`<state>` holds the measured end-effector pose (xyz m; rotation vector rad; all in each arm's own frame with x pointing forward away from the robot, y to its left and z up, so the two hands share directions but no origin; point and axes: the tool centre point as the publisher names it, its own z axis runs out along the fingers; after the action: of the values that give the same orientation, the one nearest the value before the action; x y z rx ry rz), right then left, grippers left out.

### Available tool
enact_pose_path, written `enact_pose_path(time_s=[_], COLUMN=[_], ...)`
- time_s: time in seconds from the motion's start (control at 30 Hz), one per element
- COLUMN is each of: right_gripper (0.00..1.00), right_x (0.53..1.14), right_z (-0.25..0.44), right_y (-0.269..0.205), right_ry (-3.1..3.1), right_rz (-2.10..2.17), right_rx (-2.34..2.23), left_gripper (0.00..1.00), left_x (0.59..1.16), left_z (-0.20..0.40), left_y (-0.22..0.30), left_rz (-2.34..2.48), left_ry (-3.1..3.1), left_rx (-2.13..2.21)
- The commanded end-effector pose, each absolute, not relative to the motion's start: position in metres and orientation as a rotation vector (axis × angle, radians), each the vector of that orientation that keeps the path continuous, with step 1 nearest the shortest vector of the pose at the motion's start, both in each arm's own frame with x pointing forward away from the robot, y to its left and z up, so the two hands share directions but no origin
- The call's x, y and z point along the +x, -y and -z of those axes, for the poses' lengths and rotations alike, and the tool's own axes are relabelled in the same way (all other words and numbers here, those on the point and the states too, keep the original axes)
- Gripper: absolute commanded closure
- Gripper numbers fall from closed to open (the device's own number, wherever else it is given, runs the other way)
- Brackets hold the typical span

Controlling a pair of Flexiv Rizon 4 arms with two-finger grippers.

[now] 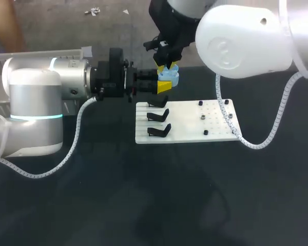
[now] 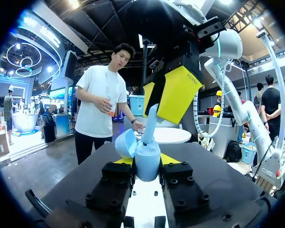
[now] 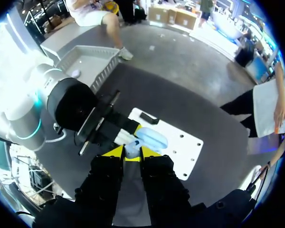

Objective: Pick up each earbud case from the left stands, insert the matching earbuds, close the lid, and place the case in the box.

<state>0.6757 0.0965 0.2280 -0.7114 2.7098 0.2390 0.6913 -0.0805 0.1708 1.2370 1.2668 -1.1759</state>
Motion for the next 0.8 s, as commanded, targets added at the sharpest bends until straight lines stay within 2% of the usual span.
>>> enact_pose_path(time_s=[0.03, 0.8], right_gripper=[1.00, 1.00], right_x=[0.6749, 0.6773], right_z=[-0.2254, -0.2192], right_y=[-0.0957, -0.0954], right_ry=[-2.704, -2.707], right_rz=[-0.230, -0.229], right_rx=[-0.707, -0.700], left_gripper=[1.00, 1.00], left_x=[0.6905, 0.6905], left_z=[-0.1697, -0.1697], left_y=[0.0808, 0.0808], left_rz=[1.172, 1.172], left_ry=[-1.262, -1.262], left_rx=[1.232, 1.232])
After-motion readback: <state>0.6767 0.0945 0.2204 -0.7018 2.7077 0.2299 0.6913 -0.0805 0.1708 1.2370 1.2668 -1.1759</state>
